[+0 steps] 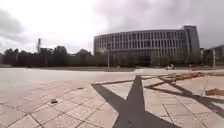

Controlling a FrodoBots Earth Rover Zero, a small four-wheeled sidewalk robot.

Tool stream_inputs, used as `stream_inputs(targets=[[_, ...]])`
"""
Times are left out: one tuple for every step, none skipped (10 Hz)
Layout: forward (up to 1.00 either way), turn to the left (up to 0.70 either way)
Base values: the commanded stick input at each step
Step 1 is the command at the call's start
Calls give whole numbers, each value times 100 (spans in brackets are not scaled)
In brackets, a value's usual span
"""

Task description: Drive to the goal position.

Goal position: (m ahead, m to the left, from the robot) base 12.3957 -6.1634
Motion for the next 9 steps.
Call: stream_inputs(targets=[[70,-29],[70,-34],[70,-16],[70,0],[70,0],[70,0],[70,0],[70,0],[70,0]])
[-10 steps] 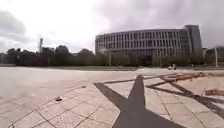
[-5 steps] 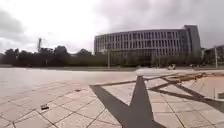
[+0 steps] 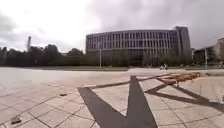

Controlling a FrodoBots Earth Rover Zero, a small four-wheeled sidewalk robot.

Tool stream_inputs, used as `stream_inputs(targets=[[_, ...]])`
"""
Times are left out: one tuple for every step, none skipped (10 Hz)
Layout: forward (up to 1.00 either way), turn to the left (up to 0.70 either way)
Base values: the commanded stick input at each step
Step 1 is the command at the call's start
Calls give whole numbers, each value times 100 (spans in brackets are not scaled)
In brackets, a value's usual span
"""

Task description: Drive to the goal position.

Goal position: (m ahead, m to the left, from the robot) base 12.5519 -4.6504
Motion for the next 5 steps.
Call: stream_inputs(targets=[[70,0],[70,-20],[70,-35],[70,-26],[70,-9]])
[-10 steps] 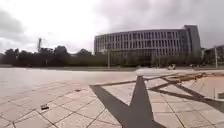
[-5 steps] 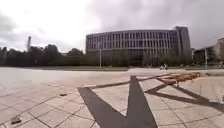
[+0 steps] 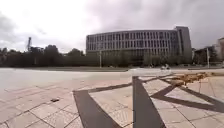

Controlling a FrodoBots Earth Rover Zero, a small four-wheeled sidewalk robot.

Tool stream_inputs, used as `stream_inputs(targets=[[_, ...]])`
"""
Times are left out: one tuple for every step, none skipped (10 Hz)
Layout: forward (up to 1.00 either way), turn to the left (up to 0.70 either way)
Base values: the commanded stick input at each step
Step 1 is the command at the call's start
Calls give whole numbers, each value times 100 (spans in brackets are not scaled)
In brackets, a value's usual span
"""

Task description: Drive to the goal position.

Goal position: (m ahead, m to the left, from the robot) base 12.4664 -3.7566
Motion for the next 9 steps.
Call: stream_inputs(targets=[[70,0],[70,0],[70,-33],[70,-35],[70,-9],[70,0],[70,0],[70,0],[70,0]])
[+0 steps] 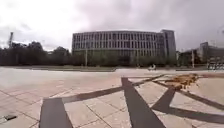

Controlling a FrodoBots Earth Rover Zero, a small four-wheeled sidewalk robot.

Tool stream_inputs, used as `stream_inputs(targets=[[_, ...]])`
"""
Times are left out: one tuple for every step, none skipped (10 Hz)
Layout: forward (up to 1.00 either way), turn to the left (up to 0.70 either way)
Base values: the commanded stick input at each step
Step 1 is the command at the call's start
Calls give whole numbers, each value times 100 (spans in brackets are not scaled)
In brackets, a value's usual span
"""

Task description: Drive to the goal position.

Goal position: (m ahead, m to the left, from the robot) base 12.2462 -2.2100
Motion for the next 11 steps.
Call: stream_inputs(targets=[[70,0],[70,0],[70,-13],[70,-35],[70,-29],[70,0],[70,0],[70,0],[70,0],[70,0],[70,0]])
